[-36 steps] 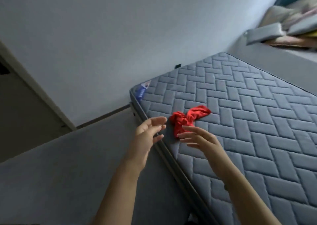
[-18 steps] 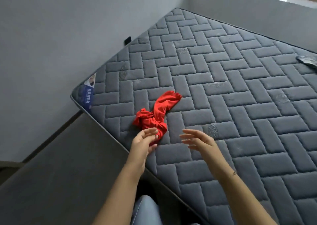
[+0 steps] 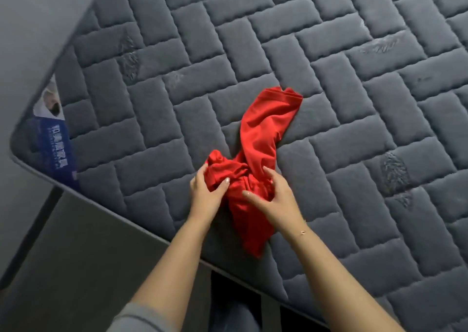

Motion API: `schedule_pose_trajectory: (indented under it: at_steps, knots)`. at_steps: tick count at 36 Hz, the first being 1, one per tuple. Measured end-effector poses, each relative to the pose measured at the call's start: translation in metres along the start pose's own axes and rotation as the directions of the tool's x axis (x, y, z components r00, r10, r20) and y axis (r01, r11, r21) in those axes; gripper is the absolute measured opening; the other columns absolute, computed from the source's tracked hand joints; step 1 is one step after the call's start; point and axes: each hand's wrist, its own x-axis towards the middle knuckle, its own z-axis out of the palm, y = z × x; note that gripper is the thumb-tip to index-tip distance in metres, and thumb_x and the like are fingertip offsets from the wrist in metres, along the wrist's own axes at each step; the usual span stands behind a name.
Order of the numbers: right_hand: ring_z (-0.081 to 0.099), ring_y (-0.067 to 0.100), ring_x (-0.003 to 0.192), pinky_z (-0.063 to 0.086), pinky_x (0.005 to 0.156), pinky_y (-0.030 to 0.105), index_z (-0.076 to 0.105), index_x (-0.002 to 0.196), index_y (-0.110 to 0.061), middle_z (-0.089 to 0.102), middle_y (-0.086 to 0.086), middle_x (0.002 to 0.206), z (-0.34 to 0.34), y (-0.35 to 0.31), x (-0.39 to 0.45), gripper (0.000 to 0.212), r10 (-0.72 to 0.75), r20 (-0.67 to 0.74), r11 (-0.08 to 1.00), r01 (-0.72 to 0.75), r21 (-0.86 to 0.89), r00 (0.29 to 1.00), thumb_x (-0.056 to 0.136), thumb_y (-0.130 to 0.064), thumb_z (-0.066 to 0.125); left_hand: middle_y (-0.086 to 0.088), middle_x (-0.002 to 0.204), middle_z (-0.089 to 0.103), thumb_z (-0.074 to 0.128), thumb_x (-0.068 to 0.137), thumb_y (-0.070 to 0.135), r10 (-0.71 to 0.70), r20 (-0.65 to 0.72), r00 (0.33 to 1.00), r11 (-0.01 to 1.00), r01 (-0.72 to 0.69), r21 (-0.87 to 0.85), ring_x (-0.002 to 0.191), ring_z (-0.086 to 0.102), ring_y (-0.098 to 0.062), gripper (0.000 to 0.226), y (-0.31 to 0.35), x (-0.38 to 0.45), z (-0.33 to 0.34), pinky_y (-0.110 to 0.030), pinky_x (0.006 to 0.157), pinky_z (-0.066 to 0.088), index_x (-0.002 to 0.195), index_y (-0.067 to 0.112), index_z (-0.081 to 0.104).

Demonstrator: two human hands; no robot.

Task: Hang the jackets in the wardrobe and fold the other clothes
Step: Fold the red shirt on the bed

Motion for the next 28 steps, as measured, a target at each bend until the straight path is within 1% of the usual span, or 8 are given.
schedule_pose_trajectory:
  at_steps: [2, 4, 7, 9, 13, 18, 23, 28]
  knots:
    - [0.037, 0.016, 0.132, 0.030, 0.110, 0.031, 0.043, 0.141, -0.020, 0.041, -0.003, 0.144, 0.015, 0.013, 0.013, 0.080, -0.066, 0.068, 0.961, 0.082, -0.266, 0.996, 0.074, -0.049, 0.076, -0.005, 0.123, 0.043, 0.070, 0.086, 0.023, 0.056, 0.060, 0.997, 0.997, -0.059, 0.046, 0.114, 0.046, -0.014, 0.058, -0.012, 0.018, 0.009, -0.024, 0.105, 0.034, 0.139, 0.020, 0.045]
    - [0.043, 0.022, 0.125, 0.034, 0.103, 0.030, 0.052, 0.134, -0.018, 0.046, 0.001, 0.136, 0.025, 0.029, 0.019, 0.061, -0.135, 0.024, 0.929, 0.135, -0.344, 0.991, 0.080, -0.038, 0.074, -0.006, 0.116, 0.047, 0.070, 0.087, 0.024, 0.093, 0.028, 0.995, 0.994, -0.095, 0.056, 0.107, 0.050, -0.015, 0.046, -0.021, 0.031, 0.013, -0.023, 0.097, 0.039, 0.130, 0.020, 0.054]
    - [0.060, 0.025, 0.099, 0.039, 0.085, 0.025, 0.067, 0.104, -0.010, 0.062, 0.006, 0.104, 0.024, 0.046, 0.016, 0.023, -0.164, -0.190, 0.970, 0.123, -0.209, 0.968, 0.082, -0.015, 0.073, -0.013, 0.105, 0.061, 0.067, 0.089, 0.021, 0.166, 0.000, 0.986, 0.981, -0.165, 0.105, 0.101, 0.059, -0.026, 0.023, -0.025, 0.041, 0.009, -0.033, 0.093, 0.044, 0.109, 0.010, 0.065]
    - [0.063, 0.025, 0.091, 0.040, 0.080, 0.023, 0.069, 0.094, -0.008, 0.066, 0.006, 0.096, 0.016, 0.051, 0.011, 0.015, -0.108, -0.274, 0.991, 0.081, -0.105, 0.956, 0.080, -0.009, 0.074, -0.010, 0.095, 0.069, 0.063, 0.092, 0.024, 0.191, 0.055, 0.980, 0.976, -0.195, 0.092, 0.090, 0.062, -0.019, 0.016, -0.022, 0.038, 0.003, -0.036, 0.088, 0.047, 0.098, 0.010, 0.068]
    - [0.066, 0.016, 0.089, 0.049, 0.086, 0.026, 0.071, 0.093, -0.011, 0.071, 0.001, 0.092, -0.019, 0.050, 0.002, 0.015, 0.018, -0.305, 0.982, 0.041, 0.185, 0.952, 0.080, -0.004, 0.074, 0.016, 0.061, 0.063, 0.060, 0.093, 0.028, 0.149, 0.081, 0.986, 0.989, -0.150, 0.001, 0.062, 0.050, 0.003, 0.020, 0.007, 0.021, -0.008, -0.015, 0.064, 0.043, 0.075, 0.023, 0.067]
    - [0.065, 0.001, 0.083, 0.050, 0.082, 0.017, 0.071, 0.091, -0.020, 0.074, -0.012, 0.084, -0.097, 0.032, -0.005, 0.017, -0.029, -0.383, 0.929, 0.166, 0.332, 0.923, 0.086, -0.004, 0.068, -0.012, 0.083, 0.061, 0.057, 0.095, 0.028, 0.103, 0.097, 0.990, 0.964, -0.075, -0.254, 0.080, 0.051, -0.020, 0.023, 0.078, -0.003, -0.014, -0.035, 0.076, 0.042, 0.081, 0.014, 0.069]
    - [0.059, -0.008, 0.070, 0.048, 0.072, 0.012, 0.069, 0.097, -0.002, 0.069, -0.022, 0.071, -0.197, 0.000, 0.002, 0.010, -0.005, -0.538, 0.878, 0.261, 0.401, 0.843, 0.091, -0.005, 0.061, 0.008, 0.060, 0.069, 0.051, 0.098, 0.024, 0.169, -0.007, 0.986, 0.887, -0.156, -0.434, 0.055, 0.062, -0.002, 0.024, 0.176, -0.023, -0.012, -0.017, 0.057, 0.052, 0.080, 0.014, 0.065]
    - [0.056, 0.004, 0.070, 0.050, 0.078, 0.026, 0.063, 0.086, -0.016, 0.067, -0.014, 0.065, -0.283, -0.038, -0.009, 0.012, 0.163, -0.633, 0.647, 0.402, 0.648, 0.757, 0.094, -0.011, 0.057, 0.012, 0.055, 0.065, 0.049, 0.100, 0.023, 0.204, -0.144, 0.968, 0.792, -0.250, -0.558, 0.052, 0.058, -0.001, 0.023, 0.259, -0.050, -0.021, -0.019, 0.059, 0.050, 0.081, 0.016, 0.059]
